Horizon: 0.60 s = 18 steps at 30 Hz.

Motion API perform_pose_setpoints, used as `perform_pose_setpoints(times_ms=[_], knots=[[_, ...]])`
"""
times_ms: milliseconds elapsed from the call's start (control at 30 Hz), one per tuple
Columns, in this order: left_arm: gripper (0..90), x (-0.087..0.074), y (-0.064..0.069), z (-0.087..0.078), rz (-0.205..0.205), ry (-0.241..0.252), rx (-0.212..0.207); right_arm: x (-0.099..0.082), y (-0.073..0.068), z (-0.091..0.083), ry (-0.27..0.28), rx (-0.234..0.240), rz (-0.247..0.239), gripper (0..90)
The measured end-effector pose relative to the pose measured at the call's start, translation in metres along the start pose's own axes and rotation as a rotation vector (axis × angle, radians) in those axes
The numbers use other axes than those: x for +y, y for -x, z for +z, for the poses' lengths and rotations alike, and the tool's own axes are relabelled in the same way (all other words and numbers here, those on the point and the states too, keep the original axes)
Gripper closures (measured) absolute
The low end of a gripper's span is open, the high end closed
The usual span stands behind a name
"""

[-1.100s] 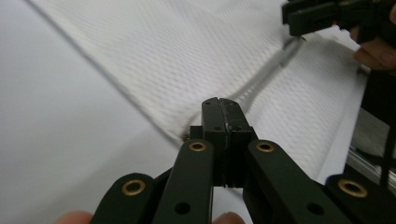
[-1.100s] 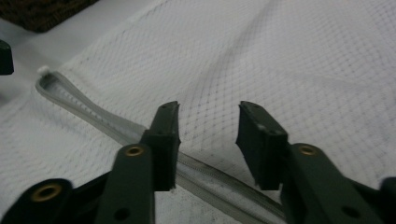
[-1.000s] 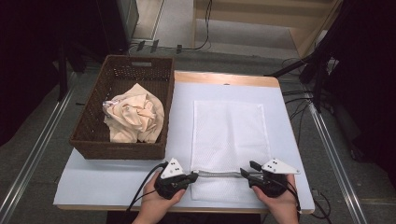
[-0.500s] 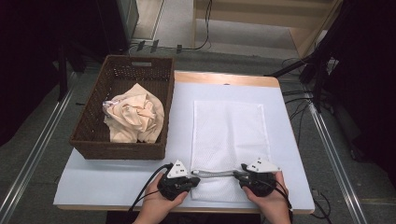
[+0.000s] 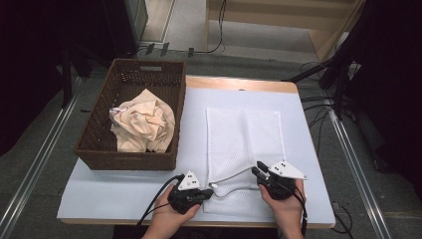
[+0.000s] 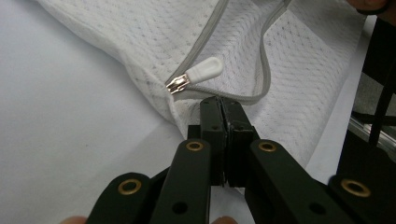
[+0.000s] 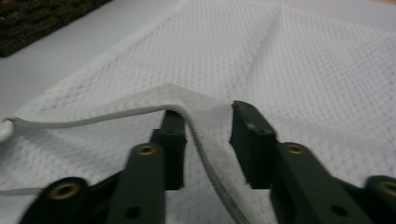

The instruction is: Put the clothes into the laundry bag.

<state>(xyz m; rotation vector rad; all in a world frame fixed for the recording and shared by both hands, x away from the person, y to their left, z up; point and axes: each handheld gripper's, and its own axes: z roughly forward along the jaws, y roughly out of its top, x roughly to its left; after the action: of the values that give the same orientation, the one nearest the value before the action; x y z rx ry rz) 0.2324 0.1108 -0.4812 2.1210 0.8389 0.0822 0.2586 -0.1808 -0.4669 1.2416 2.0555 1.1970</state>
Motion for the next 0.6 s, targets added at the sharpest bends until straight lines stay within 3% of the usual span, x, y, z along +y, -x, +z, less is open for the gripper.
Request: perform_pose_setpoints(times_ms=[33,100,133,300,367,400,433,533,567,600], knots=[[90.0,0.0,0.0,0.0,-0.001,0.001,-0.002,-0.002,0.002,-0.001,-0.022,-0.015,-0.008,54.3],[89.9,0.0,0.0,0.0,-0.002,0.002,-0.003,-0.003,0.003,-0.003,-0.034,-0.014,-0.007,51.2],[89.8,0.0,0.0,0.0,-0.003,0.002,-0.004,-0.006,0.002,-0.004,-0.062,-0.027,-0.034,47.4],[89.4,0.0,-0.001,0.0,-0.004,0.002,-0.006,-0.013,0.002,-0.002,-0.126,-0.045,-0.055,48.3],[89.0,0.0,-0.001,0.0,-0.005,0.002,-0.009,-0.014,0.003,-0.002,-0.115,-0.049,-0.05,62.5],[86.9,0.0,-0.001,0.0,-0.006,0.002,-0.01,-0.011,0.006,-0.005,-0.079,-0.01,-0.024,74.1],[84.5,0.0,-0.001,-0.001,-0.008,0.004,-0.012,-0.01,0.006,-0.006,-0.071,-0.003,-0.019,78.8],[79.9,-0.001,0.0,-0.006,-0.003,0.047,0.018,-0.008,0.005,-0.008,-0.054,0.003,-0.023,84.0],[73.6,-0.001,0.001,-0.012,0.0,0.09,0.047,-0.007,0.006,-0.009,-0.045,0.009,-0.024,88.5],[68.6,-0.001,0.001,-0.012,0.0,0.09,0.047,-0.007,0.006,-0.009,-0.045,0.009,-0.024,88.5]])
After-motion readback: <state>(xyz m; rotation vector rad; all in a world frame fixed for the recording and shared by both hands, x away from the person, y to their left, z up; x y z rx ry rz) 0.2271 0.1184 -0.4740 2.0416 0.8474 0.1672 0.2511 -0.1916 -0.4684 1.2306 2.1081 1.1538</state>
